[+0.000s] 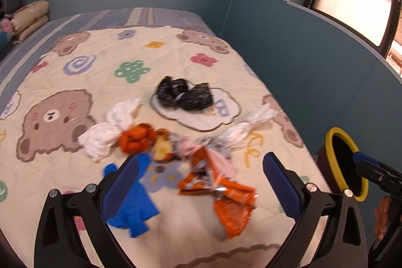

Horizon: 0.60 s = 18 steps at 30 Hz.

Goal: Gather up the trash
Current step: 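Move both open tools back over the remaining trash on the bed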

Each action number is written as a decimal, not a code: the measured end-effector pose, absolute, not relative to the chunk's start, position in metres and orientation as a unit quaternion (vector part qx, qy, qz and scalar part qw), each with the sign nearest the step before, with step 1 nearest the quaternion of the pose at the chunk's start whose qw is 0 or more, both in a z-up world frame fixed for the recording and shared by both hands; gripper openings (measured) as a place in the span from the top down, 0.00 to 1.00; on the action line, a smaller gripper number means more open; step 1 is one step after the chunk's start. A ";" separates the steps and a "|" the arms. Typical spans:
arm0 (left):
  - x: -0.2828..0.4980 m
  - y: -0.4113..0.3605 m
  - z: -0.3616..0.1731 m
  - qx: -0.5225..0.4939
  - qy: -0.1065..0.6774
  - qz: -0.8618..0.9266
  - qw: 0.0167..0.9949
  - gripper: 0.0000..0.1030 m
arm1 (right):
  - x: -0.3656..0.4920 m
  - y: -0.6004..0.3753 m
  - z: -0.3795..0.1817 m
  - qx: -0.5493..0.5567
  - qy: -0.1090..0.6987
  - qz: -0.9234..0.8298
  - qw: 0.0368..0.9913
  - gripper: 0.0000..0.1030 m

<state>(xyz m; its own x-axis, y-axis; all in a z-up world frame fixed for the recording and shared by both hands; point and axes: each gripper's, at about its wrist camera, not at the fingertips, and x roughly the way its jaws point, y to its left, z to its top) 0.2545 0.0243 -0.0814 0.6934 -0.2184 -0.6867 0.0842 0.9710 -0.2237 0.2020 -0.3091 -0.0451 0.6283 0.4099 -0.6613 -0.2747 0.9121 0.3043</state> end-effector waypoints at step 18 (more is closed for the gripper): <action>0.238 0.114 -0.134 -0.122 0.416 -0.018 0.901 0.08 | 0.218 -0.220 -0.085 0.032 0.444 0.240 0.863 0.37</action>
<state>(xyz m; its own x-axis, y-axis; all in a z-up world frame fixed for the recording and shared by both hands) 0.2385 0.1137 -0.1338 0.6530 -0.1347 -0.7453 -0.0684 0.9696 -0.2351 0.2179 -0.2196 -0.0853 0.4908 0.4420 -0.7508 -0.3855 0.8830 0.2678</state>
